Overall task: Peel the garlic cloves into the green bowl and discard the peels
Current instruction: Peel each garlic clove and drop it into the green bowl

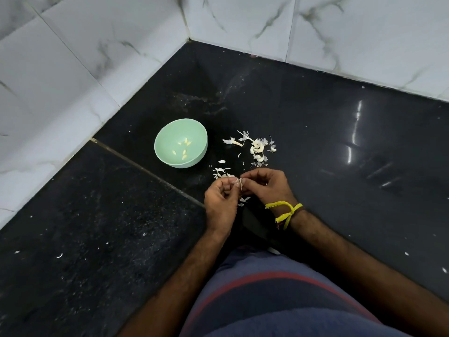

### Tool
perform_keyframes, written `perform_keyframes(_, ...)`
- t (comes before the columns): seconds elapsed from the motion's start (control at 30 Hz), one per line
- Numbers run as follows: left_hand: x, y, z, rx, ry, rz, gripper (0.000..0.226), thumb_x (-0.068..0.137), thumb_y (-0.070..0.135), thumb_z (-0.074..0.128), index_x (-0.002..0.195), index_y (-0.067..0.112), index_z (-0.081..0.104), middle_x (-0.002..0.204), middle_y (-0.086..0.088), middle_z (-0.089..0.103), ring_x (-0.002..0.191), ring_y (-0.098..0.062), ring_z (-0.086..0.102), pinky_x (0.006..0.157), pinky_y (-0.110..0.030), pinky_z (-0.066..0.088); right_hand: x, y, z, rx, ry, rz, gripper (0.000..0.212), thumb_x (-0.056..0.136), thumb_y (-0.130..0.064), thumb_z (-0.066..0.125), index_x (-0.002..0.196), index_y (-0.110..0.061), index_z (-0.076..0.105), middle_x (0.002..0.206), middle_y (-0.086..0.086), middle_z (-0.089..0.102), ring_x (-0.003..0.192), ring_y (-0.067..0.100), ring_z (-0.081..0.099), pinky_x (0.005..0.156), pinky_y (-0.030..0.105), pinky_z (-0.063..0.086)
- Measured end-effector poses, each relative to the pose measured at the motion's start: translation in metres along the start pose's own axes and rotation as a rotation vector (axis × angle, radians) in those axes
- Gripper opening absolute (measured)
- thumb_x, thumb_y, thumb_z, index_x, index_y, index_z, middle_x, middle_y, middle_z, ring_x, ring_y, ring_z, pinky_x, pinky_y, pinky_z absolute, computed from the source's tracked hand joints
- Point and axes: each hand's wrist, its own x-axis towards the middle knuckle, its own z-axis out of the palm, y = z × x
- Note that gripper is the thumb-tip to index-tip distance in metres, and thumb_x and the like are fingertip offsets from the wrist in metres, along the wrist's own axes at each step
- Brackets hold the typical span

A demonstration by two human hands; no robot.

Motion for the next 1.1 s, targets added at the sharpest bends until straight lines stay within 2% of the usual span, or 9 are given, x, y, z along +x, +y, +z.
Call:
perform_keyframes(0.07, -0.001, -0.001, -0.001, 0.022, 0.006, 0.014, 0.008, 0.093, 0.010, 0.072, 0.100, 0.006, 0.071, 0.090, -0.011, 0.075, 0.080, -0.018, 0.071, 0.076, -0.033, 0.059, 0.000, -0.001, 0.001, -0.017, -0.018, 0.007, 0.013, 0.080, -0.011, 0.080, 0.087, -0.003, 0.073, 0.078, 0.012, 0.074, 0.072, 0.024, 0.072, 0.072, 0.037, 0.061)
perform_keyframes(0.2, -0.001, -0.003, -0.003, 0.057, 0.000, 0.028, 0.005, 0.092, 0.009, 0.073, 0.097, 0.010, 0.072, 0.088, -0.008, 0.076, 0.081, -0.021, 0.072, 0.079, -0.038, 0.061, 0.001, -0.002, 0.001, 0.039, 0.000, 0.057, 0.013, 0.077, -0.006, 0.081, 0.082, 0.000, 0.070, 0.076, 0.017, 0.073, 0.066, 0.025, 0.071, 0.068, 0.036, 0.061)
perform_keyframes(0.4, -0.005, 0.003, -0.002, 0.242, 0.058, 0.131, 0.011, 0.093, 0.008, 0.067, 0.103, 0.012, 0.068, 0.086, 0.003, 0.072, 0.075, -0.006, 0.067, 0.071, -0.026, 0.059, 0.002, 0.004, 0.005, 0.110, -0.008, 0.119, 0.016, 0.081, 0.007, 0.072, 0.096, 0.001, 0.069, 0.083, 0.018, 0.074, 0.078, 0.033, 0.072, 0.075, 0.040, 0.061)
perform_keyframes(0.57, -0.003, 0.007, -0.001, 0.364, 0.003, 0.163, 0.022, 0.093, 0.005, 0.060, 0.114, 0.013, 0.063, 0.084, 0.007, 0.065, 0.079, -0.011, 0.064, 0.077, -0.036, 0.057, 0.001, 0.006, 0.004, -0.008, -0.049, 0.064, 0.022, 0.081, 0.008, 0.072, 0.099, -0.004, 0.070, 0.086, 0.012, 0.075, 0.082, 0.020, 0.074, 0.072, 0.026, 0.058)
perform_keyframes(0.7, -0.001, 0.007, -0.001, 0.360, -0.003, 0.167, 0.023, 0.095, 0.005, 0.059, 0.117, 0.013, 0.061, 0.083, 0.008, 0.064, 0.079, -0.012, 0.064, 0.077, -0.033, 0.055, 0.004, 0.007, 0.005, -0.070, -0.029, 0.014, 0.024, 0.078, 0.007, 0.075, 0.096, -0.009, 0.071, 0.088, 0.013, 0.074, 0.081, 0.017, 0.071, 0.072, 0.023, 0.058)
perform_keyframes(0.9, -0.003, 0.009, -0.002, 0.345, -0.057, 0.176, 0.029, 0.097, 0.004, 0.056, 0.124, 0.014, 0.054, 0.098, 0.001, 0.066, 0.090, -0.013, 0.064, 0.079, -0.019, 0.048, 0.005, 0.007, 0.005, -0.014, -0.036, 0.034, 0.028, 0.079, 0.010, 0.072, 0.098, -0.011, 0.071, 0.087, 0.011, 0.073, 0.081, 0.015, 0.070, 0.074, 0.027, 0.057)
perform_keyframes(1.1, -0.003, 0.008, -0.001, 0.367, -0.091, 0.194, 0.033, 0.097, 0.003, 0.052, 0.128, 0.014, 0.050, 0.113, -0.008, 0.067, 0.104, -0.022, 0.064, 0.092, -0.033, 0.049, 0.001, 0.002, 0.005, -0.017, -0.040, 0.035, 0.025, 0.082, 0.009, 0.070, 0.102, -0.005, 0.069, 0.087, 0.012, 0.070, 0.077, 0.015, 0.068, 0.072, 0.026, 0.058)
